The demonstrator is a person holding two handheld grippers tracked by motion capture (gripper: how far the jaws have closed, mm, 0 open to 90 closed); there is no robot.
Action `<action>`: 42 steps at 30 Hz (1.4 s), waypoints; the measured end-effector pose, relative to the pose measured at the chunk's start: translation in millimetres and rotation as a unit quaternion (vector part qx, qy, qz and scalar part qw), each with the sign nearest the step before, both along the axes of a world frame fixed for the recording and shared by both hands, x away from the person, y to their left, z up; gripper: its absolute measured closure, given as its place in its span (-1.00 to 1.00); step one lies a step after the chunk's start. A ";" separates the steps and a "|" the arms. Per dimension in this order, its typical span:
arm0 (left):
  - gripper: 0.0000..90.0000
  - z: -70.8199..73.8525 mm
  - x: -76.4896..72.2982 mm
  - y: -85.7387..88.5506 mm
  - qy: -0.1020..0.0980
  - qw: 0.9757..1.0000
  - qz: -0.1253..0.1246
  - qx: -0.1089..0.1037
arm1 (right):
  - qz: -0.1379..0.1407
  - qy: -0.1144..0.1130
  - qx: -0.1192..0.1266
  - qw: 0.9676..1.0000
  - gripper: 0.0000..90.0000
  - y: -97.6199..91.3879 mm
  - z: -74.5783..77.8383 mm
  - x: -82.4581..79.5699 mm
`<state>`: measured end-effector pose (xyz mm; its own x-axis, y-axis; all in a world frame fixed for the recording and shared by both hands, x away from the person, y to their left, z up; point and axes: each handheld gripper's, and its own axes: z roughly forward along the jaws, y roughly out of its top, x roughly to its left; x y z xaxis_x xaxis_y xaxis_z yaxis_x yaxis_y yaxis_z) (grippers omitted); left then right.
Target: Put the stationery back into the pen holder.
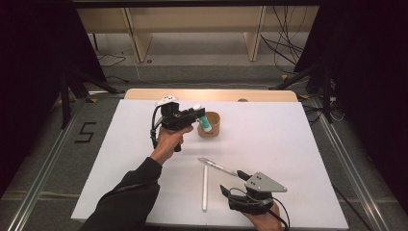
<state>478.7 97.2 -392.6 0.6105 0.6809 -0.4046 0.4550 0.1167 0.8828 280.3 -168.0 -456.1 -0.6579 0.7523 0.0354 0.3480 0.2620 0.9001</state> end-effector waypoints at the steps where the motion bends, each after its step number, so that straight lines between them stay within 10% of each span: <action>1: 0.44 1.2 3.7 -2.1 -0.004 1.000 0.000 0.006 | 0.000 0.000 0.001 1.000 -0.41 -0.3 -0.3 0.1; 27: 0.44 -4.8 44.1 -21.0 -0.015 0.999 0.031 0.022 | -0.002 0.003 0.003 1.000 -0.45 -1.1 -1.4 0.4; 42: 0.44 -5.5 52.3 -30.5 -0.028 0.997 0.035 0.070 | 0.001 0.004 0.003 1.000 -0.45 -0.7 -1.7 0.3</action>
